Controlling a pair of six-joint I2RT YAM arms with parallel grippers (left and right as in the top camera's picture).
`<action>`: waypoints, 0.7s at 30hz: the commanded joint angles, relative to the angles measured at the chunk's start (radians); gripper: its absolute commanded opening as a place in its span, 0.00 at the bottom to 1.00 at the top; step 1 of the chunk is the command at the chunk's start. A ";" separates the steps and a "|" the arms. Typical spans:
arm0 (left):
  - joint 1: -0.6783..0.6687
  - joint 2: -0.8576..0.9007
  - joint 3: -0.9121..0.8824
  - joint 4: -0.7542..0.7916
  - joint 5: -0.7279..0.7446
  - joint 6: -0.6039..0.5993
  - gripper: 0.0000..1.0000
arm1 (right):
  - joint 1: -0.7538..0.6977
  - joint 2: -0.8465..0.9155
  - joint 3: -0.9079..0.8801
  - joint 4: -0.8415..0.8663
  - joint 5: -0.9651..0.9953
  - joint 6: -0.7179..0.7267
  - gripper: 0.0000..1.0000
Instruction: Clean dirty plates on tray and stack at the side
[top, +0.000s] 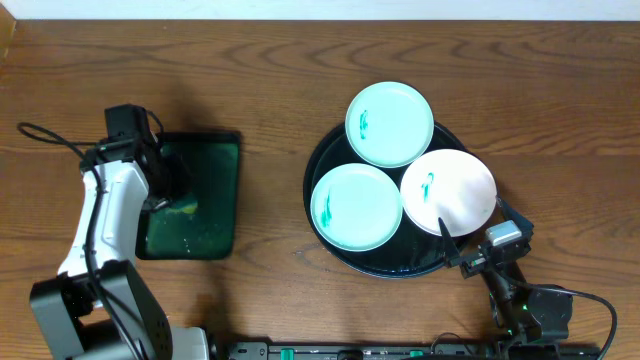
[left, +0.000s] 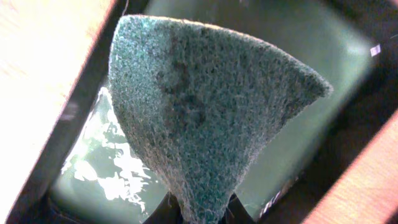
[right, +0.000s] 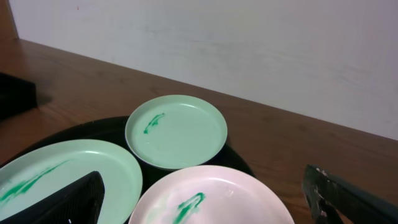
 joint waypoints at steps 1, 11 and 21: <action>0.001 0.016 -0.016 -0.008 -0.013 0.013 0.07 | -0.017 -0.005 -0.002 -0.003 0.003 -0.014 0.99; -0.028 -0.182 0.057 -0.111 0.280 0.013 0.07 | -0.018 -0.005 -0.002 0.083 -0.003 -0.014 0.99; -0.437 -0.203 0.001 -0.091 0.317 -0.119 0.07 | -0.018 0.101 0.172 0.288 -0.072 0.118 0.99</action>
